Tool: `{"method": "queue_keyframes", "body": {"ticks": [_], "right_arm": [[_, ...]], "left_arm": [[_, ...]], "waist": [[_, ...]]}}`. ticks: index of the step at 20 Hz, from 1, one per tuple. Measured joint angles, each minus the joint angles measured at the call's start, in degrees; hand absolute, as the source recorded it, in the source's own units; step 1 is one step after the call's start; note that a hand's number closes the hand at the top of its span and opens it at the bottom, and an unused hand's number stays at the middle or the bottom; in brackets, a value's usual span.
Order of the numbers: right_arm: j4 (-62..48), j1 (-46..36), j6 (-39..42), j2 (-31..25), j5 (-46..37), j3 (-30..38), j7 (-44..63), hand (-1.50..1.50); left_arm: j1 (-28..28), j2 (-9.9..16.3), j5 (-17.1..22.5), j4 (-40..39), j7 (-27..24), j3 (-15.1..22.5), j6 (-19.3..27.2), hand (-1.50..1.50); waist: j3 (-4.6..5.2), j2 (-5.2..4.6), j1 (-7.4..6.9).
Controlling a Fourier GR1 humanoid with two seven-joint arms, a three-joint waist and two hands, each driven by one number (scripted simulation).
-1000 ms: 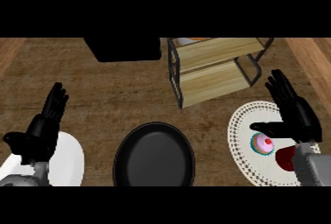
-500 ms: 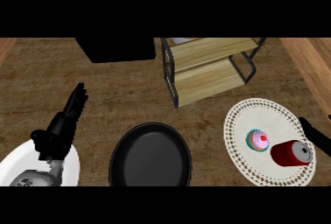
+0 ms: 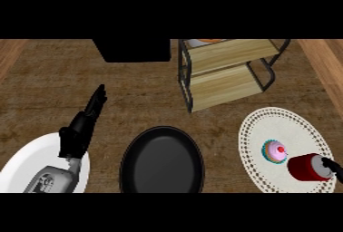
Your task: Pick the cupcake from the placemat and place it in the tiered shelf
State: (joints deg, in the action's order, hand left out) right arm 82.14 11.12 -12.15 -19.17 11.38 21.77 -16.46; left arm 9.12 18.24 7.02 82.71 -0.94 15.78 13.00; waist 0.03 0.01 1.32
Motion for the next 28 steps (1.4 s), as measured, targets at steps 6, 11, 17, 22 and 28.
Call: {"method": "queue_keyframes", "body": {"ticks": [6,11,17,22,28], "right_arm": [[11.82,3.98,1.95,-6.28,-4.92,-3.99,13.67,-1.5],[21.54,5.44,4.11,-12.35,-10.03,-8.36,28.5,-1.5],[29.85,6.08,10.4,-20.57,-15.66,-13.92,44.99,-1.5],[37.03,2.61,14.25,-22.99,-18.59,-17.48,60.06,-1.5],[39.8,-0.98,17.46,-18.99,-23.94,-20.18,67.13,-1.5]], "left_arm": [[1.89,-1.31,-0.87,-1.14,0.6,-0.16,-0.51,0.0],[2.66,-1.82,-1.25,-1.52,1.19,-0.31,-0.97,0.0],[3.51,-1.94,-1.18,-2.35,1.02,-1.14,-1.76,0.0],[3.17,-2.46,-2.13,-2.22,0.95,-1.68,-1.9,0.0],[1.85,-3.39,-3.26,-2.6,-0.36,-3.57,-4.03,0.0]], "waist": [[0.07,0.03,-0.62],[0.14,0.02,-1.0],[0.16,-0.06,-1.33],[0.09,-0.03,-1.46],[0.02,0.0,-1.33]]}}
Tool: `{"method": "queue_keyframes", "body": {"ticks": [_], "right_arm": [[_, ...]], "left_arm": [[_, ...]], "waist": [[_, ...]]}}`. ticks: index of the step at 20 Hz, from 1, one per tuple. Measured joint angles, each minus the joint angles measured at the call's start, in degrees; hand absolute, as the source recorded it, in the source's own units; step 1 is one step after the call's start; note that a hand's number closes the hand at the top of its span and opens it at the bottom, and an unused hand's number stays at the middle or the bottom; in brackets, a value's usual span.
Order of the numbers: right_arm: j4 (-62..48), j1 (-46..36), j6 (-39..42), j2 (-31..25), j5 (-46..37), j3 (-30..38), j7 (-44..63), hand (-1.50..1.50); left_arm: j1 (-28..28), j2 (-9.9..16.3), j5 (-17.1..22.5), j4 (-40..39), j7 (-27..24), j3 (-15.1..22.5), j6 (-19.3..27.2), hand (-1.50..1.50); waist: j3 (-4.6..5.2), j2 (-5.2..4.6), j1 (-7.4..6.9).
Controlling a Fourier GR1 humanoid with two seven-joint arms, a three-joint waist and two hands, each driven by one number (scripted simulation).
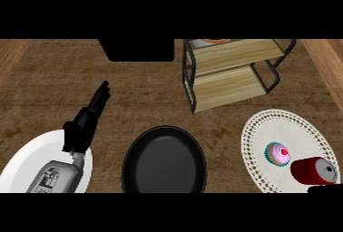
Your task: Pick the cupcake from the placemat and place it in the tiered shelf
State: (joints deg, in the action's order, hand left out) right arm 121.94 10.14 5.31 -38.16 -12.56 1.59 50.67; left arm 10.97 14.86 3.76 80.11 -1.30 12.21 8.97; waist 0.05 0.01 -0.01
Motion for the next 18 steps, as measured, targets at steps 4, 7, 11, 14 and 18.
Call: {"method": "queue_keyframes", "body": {"ticks": [4,7,11,14,18], "right_arm": [[0.7,-2.39,0.98,3.95,-5.05,-2.56,2.55,-1.5],[0.55,-2.75,2.01,5.9,-7.8,-2.62,2.81,-1.5],[0.79,-3.13,2.74,9.79,-12.16,-3.87,3.45,-1.5],[-0.78,-4.1,3.71,11.77,-13.66,-3.53,3.09,-1.5],[-1.55,-3.43,4.64,14.47,-16.32,-3.53,1.63,-1.5]], "left_arm": [[-0.59,-1.66,-1.63,0.91,0.75,-0.18,-0.21,0.0],[-0.43,-1.44,-1.83,0.87,1.11,-1.8,-1.72,0.0],[-0.31,-2.94,-3.54,1.14,1.96,-2.38,-2.1,0.0],[-1.58,-3.43,-4.31,2.39,2.1,-2.8,-2.73,0.0],[-1.01,-4.43,-5.52,1.56,1.63,-3.97,-3.49,0.0]], "waist": [[-0.02,0.01,-0.02],[-0.03,0.01,0.05],[-0.04,0.02,0.1],[-0.03,0.02,0.05],[-0.04,0.01,0.12]]}}
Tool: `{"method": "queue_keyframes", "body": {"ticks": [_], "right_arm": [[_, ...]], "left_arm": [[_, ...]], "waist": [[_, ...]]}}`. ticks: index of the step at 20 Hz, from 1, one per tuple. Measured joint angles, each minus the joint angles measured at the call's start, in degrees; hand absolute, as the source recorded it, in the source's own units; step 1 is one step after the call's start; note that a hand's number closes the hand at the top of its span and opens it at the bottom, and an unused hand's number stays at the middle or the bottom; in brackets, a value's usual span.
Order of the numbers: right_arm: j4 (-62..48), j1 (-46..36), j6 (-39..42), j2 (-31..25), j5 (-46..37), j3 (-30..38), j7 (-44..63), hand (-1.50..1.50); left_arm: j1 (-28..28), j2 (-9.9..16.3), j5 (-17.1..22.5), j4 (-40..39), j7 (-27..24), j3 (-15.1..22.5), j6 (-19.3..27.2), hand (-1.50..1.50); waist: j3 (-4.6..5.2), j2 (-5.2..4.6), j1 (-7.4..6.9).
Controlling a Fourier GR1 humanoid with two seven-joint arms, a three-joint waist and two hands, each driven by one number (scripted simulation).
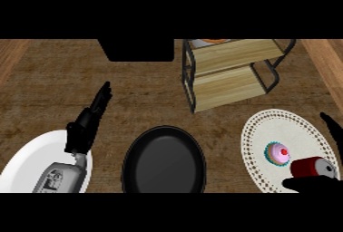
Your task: Pick the cupcake from the placemat and place it in the tiered shelf
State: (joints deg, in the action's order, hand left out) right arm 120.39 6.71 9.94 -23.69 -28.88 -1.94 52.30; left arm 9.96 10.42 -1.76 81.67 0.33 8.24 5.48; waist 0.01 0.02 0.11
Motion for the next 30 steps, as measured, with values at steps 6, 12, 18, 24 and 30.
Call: {"method": "queue_keyframes", "body": {"ticks": [6,12,18,24,30], "right_arm": [[-1.6,-1.0,1.32,3.73,-4.1,-1.19,0.57,-1.5],[-3.92,-1.45,3.29,5.92,-6.08,0.53,-0.94,-1.5],[-6.31,-1.22,4.35,8.18,-9.06,0.26,-2.42,-1.5],[-10.06,-2.38,3.58,10.57,-12.84,-0.03,-3.91,-1.5],[-12.77,-2.3,3.59,11.34,-14.63,1.11,-6.17,-1.5]], "left_arm": [[0.21,-1.37,-1.35,0.62,1.02,-1.04,-0.7,0.0],[0.34,-2.47,-2.6,0.15,0.55,-2.38,-1.9,0.0],[-0.09,-2.76,-2.97,0.94,1.18,-3.67,-3.73,0.0],[-1.13,-3.71,-4.07,1.98,1.06,-4.28,-4.25,0.0],[0.0,-3.86,-4.35,1.47,1.44,-5.87,-5.23,0.0]], "waist": [[0.01,-0.01,-0.02],[-0.01,-0.01,-0.01],[0.0,0.0,-0.02],[0.0,0.0,-0.06],[-0.03,-0.02,-0.02]]}}
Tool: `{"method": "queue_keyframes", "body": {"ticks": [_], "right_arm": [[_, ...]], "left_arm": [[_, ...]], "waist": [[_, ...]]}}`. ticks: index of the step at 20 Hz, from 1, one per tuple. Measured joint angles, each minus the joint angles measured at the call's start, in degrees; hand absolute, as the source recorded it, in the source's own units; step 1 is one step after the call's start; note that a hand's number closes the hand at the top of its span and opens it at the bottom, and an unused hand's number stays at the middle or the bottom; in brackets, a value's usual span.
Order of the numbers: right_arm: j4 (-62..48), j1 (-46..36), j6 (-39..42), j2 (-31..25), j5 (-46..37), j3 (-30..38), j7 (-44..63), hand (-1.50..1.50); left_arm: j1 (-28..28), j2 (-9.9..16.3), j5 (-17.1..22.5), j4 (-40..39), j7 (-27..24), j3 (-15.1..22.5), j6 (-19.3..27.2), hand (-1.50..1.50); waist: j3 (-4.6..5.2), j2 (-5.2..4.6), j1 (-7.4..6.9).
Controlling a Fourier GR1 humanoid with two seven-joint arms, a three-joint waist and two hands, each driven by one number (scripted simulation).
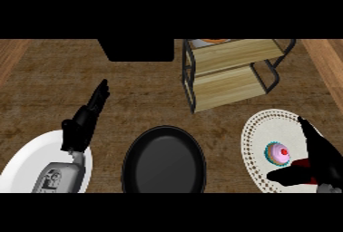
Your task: Pick the cupcake from the placemat and place it in the tiered shelf
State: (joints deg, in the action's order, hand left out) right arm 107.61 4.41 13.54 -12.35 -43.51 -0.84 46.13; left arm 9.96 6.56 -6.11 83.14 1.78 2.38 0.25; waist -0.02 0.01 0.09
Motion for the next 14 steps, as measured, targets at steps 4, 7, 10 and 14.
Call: {"method": "queue_keyframes", "body": {"ticks": [4,7,10,14], "right_arm": [[-3.45,-0.71,-0.39,0.18,-0.11,1.77,-2.7,-1.5],[-5.46,-1.57,-0.41,0.4,-0.32,2.53,-3.88,-1.5],[-6.53,-1.01,-1.53,1.63,-1.3,1.85,-5.09,-1.5],[-8.65,-0.66,-1.7,1.61,-1.36,2.76,-7.58,-1.5]], "left_arm": [[-0.36,-1.15,-1.16,0.4,0.33,0.64,0.23,0.0],[1.09,-0.99,-0.84,-0.3,1.0,-0.5,-0.31,0.0],[0.86,-0.96,-1.16,-0.93,-0.08,-0.92,-0.64,0.0],[-0.28,-1.53,-1.84,0.63,0.4,-0.57,-0.6,0.0]], "waist": [[0.02,0.01,-0.03],[0.02,0.01,-0.01],[0.03,0.0,-0.01],[0.01,0.01,-0.04]]}}
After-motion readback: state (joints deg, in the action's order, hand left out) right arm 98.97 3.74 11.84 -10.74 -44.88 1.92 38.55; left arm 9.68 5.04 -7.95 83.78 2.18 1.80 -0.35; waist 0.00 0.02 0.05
